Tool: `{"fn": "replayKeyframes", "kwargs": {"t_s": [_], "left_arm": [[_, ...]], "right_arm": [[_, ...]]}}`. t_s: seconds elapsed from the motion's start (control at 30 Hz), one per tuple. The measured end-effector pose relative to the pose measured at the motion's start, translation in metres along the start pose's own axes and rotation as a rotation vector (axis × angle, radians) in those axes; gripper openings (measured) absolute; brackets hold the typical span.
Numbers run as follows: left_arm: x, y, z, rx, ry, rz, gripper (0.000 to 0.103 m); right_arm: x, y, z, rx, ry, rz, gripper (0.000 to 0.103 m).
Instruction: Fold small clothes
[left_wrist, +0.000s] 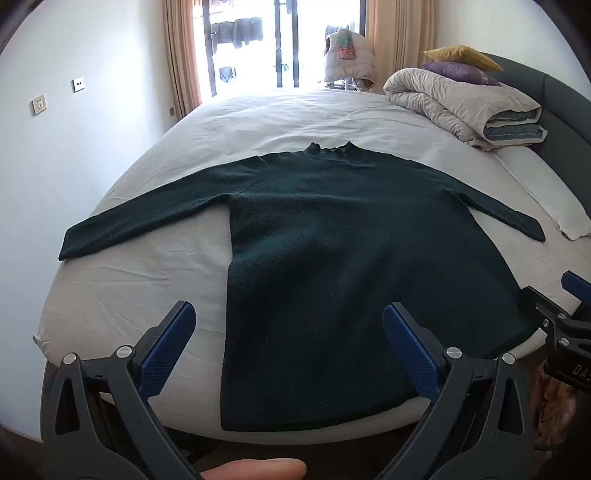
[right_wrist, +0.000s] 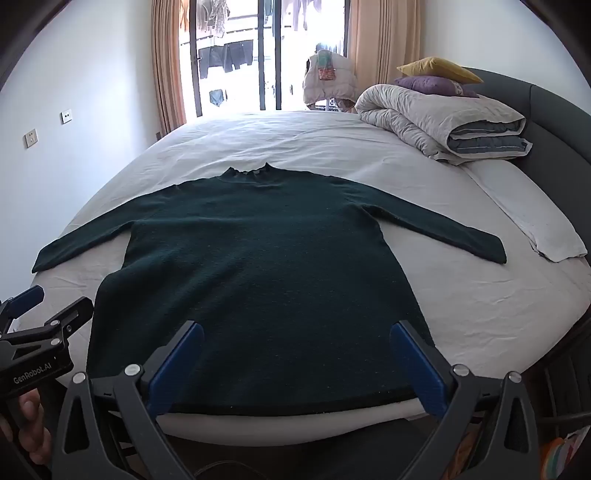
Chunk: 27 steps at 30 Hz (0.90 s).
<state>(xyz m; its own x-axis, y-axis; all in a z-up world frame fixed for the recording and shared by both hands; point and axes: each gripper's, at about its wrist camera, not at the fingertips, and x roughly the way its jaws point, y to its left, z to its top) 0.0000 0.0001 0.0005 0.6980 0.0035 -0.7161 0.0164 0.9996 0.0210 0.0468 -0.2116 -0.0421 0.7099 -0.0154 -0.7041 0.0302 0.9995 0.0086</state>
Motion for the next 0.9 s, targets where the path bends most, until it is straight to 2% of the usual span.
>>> {"fn": "replayKeyframes", "kwargs": {"t_s": [0.47,0.9], "left_arm": [[0.003,0.001,-0.002,-0.009,0.003,0.000,0.103],[-0.002,0.004,-0.004,-0.022,0.008,0.002,0.103]], "right_arm": [[-0.004,-0.010,0.006,-0.015,-0.003,0.000,0.103],[0.000,-0.002,-0.005,-0.031,0.005,-0.014,0.103]]}}
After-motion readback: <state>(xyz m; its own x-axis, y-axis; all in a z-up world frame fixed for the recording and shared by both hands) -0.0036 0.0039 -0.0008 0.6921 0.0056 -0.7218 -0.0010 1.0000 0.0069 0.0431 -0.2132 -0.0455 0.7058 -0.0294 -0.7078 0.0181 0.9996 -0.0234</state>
